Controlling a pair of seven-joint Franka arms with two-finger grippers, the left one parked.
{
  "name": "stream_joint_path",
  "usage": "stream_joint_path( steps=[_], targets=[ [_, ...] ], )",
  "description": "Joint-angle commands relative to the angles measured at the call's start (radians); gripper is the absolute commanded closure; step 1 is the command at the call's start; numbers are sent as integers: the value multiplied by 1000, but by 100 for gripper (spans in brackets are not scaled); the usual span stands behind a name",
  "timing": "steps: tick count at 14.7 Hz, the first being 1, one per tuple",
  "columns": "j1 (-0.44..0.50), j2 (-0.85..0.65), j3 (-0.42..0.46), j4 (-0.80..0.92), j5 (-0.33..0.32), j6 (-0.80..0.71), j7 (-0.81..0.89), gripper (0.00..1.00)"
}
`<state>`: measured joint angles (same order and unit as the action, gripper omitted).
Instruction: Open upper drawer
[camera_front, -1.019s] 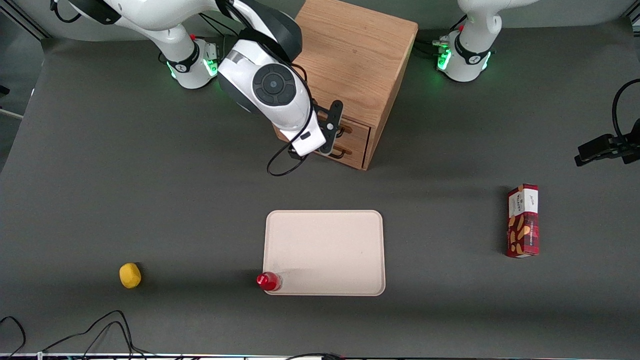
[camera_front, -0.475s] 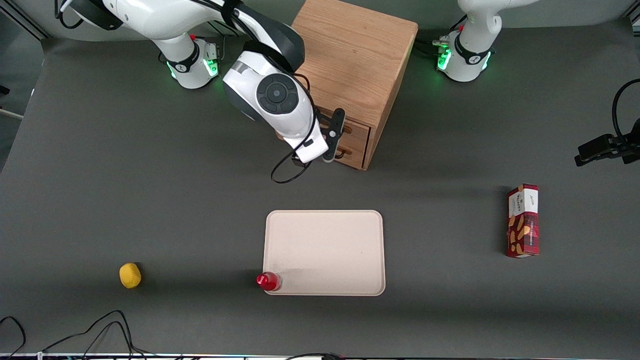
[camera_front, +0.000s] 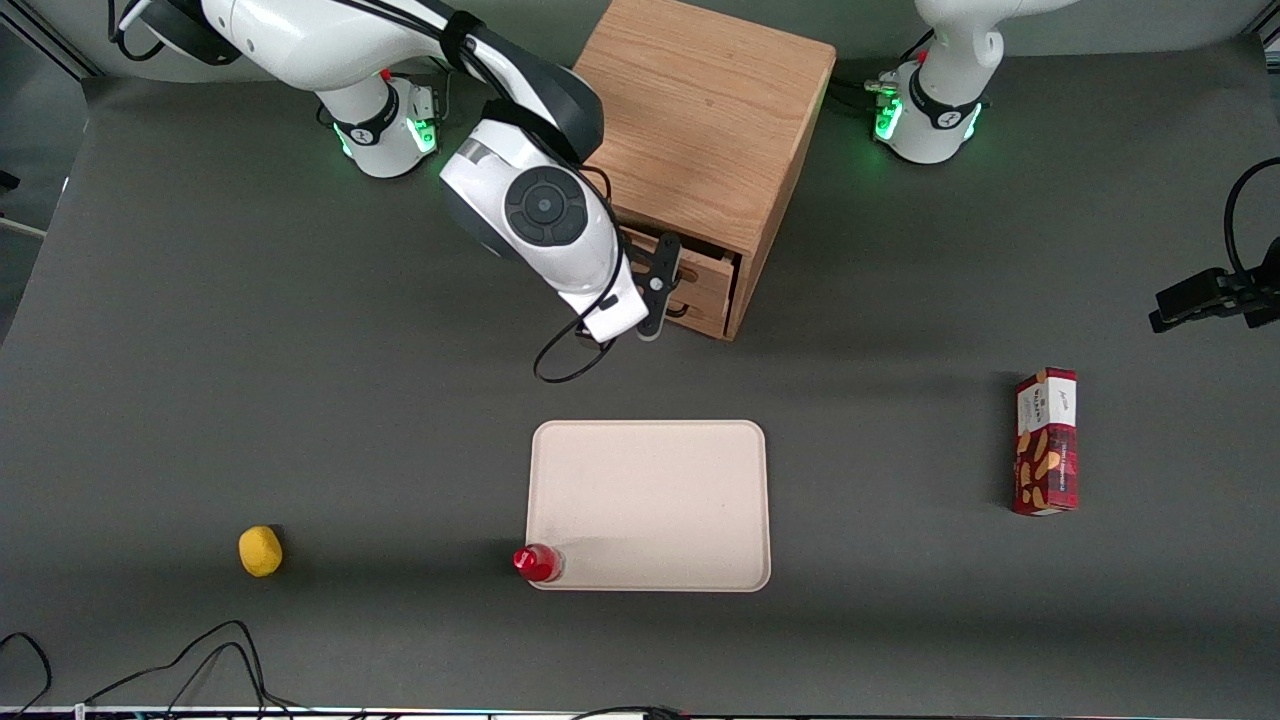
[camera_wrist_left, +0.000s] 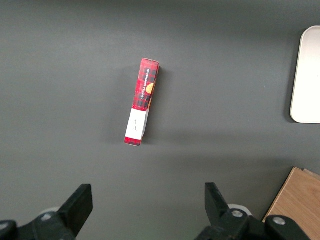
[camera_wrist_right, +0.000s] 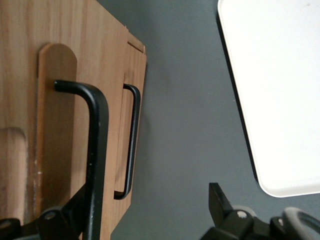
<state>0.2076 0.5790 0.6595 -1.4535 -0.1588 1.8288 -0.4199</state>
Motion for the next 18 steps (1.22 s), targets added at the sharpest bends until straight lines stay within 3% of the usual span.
stream_joint_path(
  steps=[1, 18],
  targets=[
    [-2, 5, -3, 8, -18, 10, -27, 0],
    [-28, 44, -73, 87, -16, 92, -74, 0]
  ],
)
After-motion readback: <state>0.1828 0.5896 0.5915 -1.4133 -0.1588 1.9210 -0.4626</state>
